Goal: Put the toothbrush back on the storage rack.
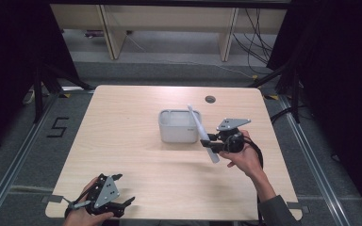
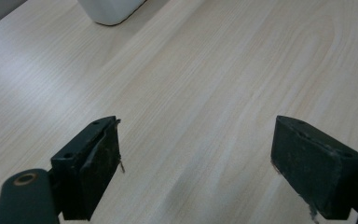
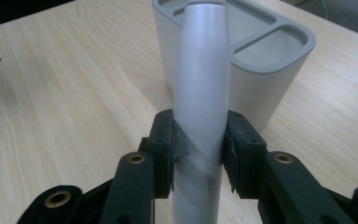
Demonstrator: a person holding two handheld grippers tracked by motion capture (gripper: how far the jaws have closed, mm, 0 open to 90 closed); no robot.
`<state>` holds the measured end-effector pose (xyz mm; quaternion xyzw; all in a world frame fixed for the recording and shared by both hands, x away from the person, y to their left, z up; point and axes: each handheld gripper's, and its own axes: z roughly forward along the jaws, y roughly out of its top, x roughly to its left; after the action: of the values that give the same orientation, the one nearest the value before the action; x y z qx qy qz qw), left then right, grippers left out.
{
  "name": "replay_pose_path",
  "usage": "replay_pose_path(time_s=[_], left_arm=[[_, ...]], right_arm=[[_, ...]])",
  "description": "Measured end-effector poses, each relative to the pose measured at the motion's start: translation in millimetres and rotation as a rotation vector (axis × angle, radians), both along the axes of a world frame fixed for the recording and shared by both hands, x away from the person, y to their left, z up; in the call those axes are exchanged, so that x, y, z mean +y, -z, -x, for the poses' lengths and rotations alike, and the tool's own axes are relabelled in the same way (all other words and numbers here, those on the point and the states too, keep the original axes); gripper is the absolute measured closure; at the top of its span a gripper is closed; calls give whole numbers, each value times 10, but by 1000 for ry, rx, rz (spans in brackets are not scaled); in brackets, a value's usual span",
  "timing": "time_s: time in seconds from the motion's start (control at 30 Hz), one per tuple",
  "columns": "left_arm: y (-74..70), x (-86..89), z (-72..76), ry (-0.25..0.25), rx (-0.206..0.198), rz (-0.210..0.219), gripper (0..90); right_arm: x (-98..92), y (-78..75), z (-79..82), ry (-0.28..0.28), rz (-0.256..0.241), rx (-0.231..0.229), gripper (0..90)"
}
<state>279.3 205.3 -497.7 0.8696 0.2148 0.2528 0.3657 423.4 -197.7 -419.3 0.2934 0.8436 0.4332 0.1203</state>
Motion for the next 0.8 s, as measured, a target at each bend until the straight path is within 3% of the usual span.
replay_pose_path(time_s=[0.03,0.17,0.2,0.23,0.33,0.37,0.43,0.53,0.6,0.8], left_arm=[[7,-6,3,-3,4,17,150],[7,-6,2,-3,3,18,150],[7,-6,2,-3,3,18,150],[10,-6,3,-2,3,17,151],[17,-8,4,-9,-4,19,150],[9,-2,0,-3,6,19,150],[10,-1,2,-2,9,25,150],[12,-2,1,-5,6,19,150],[10,-2,4,-5,5,20,150],[13,-4,3,-7,4,18,150]], right_arm=[[3,-2,-7,0,-10,-13,667],[24,-37,-27,3,-40,-27,667],[30,-42,-36,13,-45,-54,667],[48,-47,-42,11,-69,-35,667],[67,-82,-52,23,-85,-38,667],[97,-112,-90,19,-98,-62,667],[139,-126,-105,23,-129,-62,667],[177,-154,-146,17,-131,-79,667],[210,-168,-152,18,-135,-51,667],[270,-198,-207,11,-148,-65,667]])
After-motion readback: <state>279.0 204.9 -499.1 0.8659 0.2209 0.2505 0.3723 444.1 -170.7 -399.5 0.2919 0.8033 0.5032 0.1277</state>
